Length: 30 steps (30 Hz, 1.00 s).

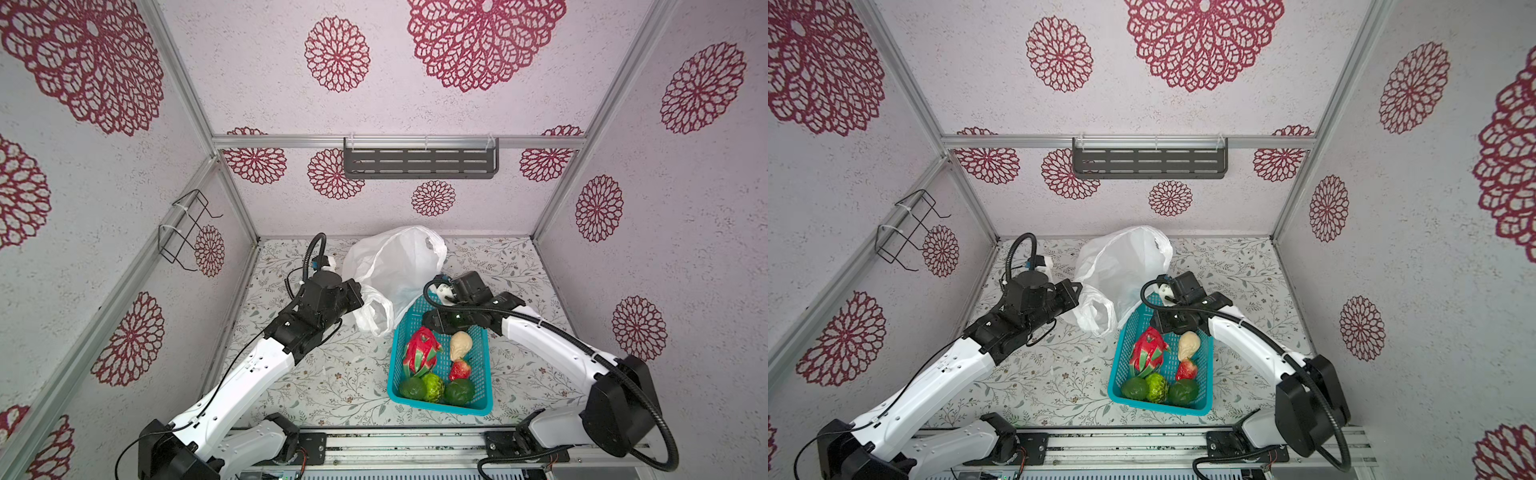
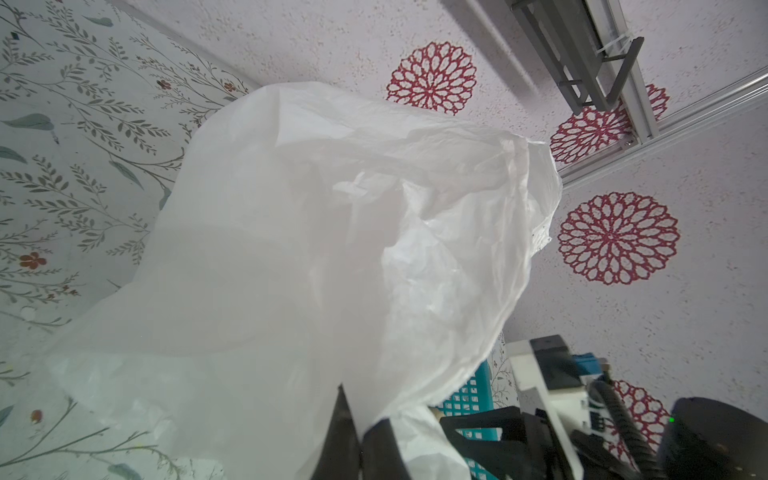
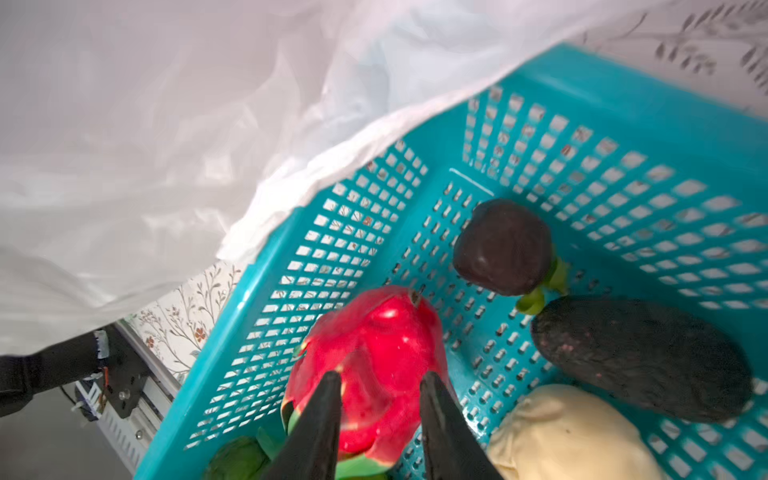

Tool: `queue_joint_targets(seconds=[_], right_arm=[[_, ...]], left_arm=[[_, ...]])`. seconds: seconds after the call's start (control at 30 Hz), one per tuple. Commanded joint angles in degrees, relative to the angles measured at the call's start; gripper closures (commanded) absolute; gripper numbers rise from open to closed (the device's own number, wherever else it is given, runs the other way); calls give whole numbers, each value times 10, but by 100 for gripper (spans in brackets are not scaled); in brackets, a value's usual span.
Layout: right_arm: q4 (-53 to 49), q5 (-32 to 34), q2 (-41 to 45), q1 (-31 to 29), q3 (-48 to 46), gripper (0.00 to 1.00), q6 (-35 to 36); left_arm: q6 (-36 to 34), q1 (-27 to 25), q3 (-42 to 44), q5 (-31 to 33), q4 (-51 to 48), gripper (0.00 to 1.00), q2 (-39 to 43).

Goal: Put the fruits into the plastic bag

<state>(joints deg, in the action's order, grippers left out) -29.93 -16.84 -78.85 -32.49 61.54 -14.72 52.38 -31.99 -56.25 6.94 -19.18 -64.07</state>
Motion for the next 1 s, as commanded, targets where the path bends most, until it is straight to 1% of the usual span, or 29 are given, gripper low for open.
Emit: queue_joint_targets(seconds=[0.0, 0.03, 0.07, 0.17, 0.2, 0.3, 0.37, 0.5, 0.67, 0.8, 0.9, 0.97], right_arm=[[-24, -34, 5, -4, 15, 28, 13], [-33, -42, 5, -6, 13, 21, 14], [-43, -58, 6, -9, 9, 15, 16], [-86, -92, 5, -33, 0, 6, 30], [-103, -103, 4, -43, -4, 1, 35], [-121, -124, 5, -51, -30, 1, 27], [-116, -123, 0, -50, -46, 1, 17], [-98, -125, -41, -46, -51, 1, -2], [-55, -108, -88, -32, -26, 1, -19], [-61, -70, -135, -28, 10, 1, -26], [-55, -59, -151, -25, 16, 1, -37], [-56, -26, -155, -23, 22, 1, -48]], left_arm=[[4, -2, -5, 5, -1, 100, -3], [3, -2, -5, 5, 1, 100, -3], [2, -2, -5, 5, 3, 100, -3], [0, -2, -4, 6, 5, 100, -5], [0, -2, -4, 5, 6, 100, -6], [-3, -2, -5, 4, 7, 100, -10], [-5, -2, -4, 3, 6, 100, -12], [-4, -2, -2, 4, 7, 100, -12], [-4, -2, 3, 10, 1, 100, -1], [-4, -2, 7, 16, -5, 100, 8], [-4, -2, 10, 17, -7, 100, 12], [-3, -2, 10, 18, -9, 100, 13]])
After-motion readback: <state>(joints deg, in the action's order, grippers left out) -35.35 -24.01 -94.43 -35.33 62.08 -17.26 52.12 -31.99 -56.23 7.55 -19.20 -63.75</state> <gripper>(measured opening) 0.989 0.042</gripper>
